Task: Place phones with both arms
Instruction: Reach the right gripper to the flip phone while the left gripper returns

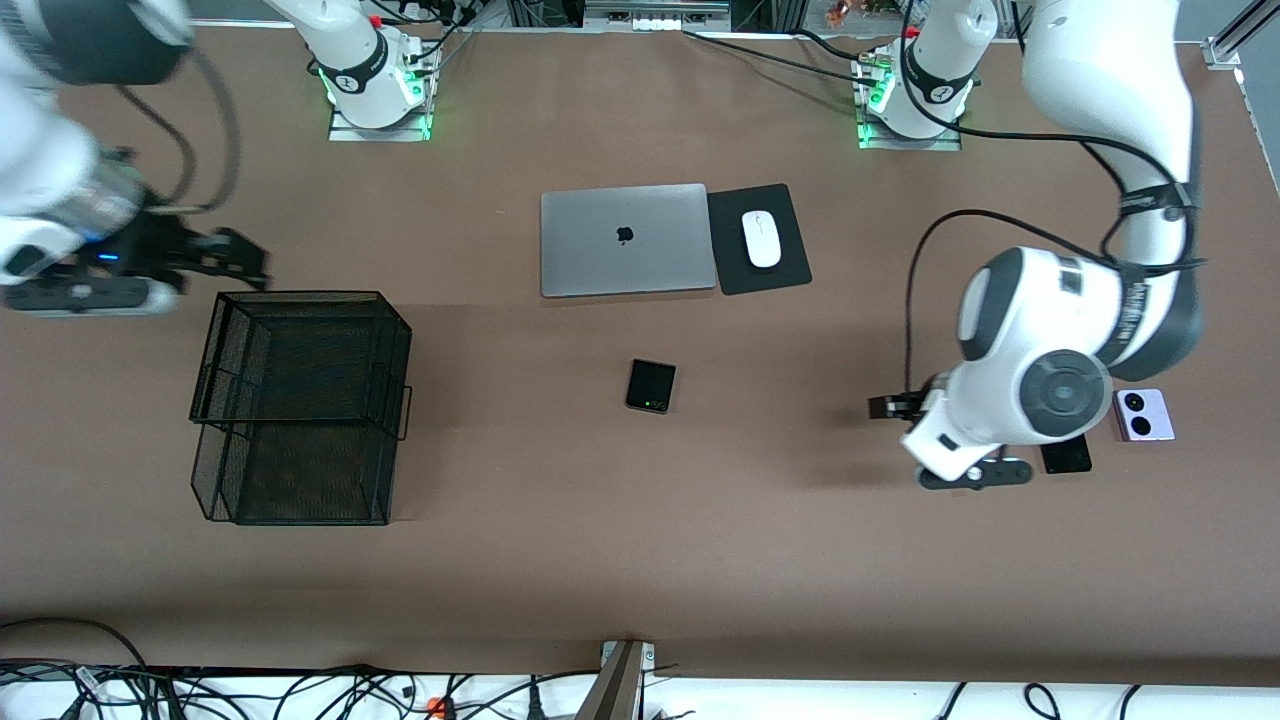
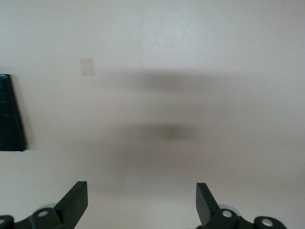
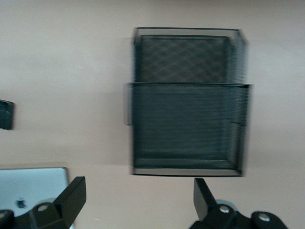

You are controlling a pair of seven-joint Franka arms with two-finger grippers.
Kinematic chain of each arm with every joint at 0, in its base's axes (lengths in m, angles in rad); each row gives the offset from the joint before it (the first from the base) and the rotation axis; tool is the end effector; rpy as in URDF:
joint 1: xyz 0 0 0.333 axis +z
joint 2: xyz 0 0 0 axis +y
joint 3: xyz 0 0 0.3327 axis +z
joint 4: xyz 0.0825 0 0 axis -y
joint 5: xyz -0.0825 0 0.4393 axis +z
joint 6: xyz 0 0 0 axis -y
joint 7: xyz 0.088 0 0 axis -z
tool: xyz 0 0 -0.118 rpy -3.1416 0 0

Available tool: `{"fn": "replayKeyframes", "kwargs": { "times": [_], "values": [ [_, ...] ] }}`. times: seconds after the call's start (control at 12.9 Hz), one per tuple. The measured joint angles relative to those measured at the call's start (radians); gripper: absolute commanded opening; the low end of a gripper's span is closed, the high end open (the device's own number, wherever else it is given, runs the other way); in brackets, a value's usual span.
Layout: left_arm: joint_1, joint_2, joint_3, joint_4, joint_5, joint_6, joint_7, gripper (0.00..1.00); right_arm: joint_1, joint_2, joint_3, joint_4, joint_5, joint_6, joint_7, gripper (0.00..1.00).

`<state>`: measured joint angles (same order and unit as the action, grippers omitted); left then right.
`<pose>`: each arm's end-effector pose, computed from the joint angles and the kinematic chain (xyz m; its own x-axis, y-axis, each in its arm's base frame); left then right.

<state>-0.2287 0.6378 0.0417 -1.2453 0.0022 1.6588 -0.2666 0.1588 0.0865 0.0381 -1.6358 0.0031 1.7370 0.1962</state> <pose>0.7527 -0.1493 0.3604 0.9750 0.0809 -0.2070 0.0646 -0.9943 -0.0844 0.6350 0.1261 0.5559 0.9999 0.0000 0.0132 0.0001 -1.0000 -0.0091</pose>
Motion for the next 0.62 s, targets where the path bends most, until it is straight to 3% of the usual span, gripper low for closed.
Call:
{"fn": "replayKeyframes", "kwargs": {
  "times": [0.23,0.62],
  "values": [
    [0.053,-0.054,0.01,0.001,0.172,-0.019,0.067,1.0,0.2,0.058,0.004,0.004,0.0,0.052,0.238,1.0],
    [0.24,-0.031,0.013,-0.05,0.194,0.044,0.228,1.0,0.467,0.275,0.005,0.123,-0.026,0.206,0.647,1.0]
  ]
}}
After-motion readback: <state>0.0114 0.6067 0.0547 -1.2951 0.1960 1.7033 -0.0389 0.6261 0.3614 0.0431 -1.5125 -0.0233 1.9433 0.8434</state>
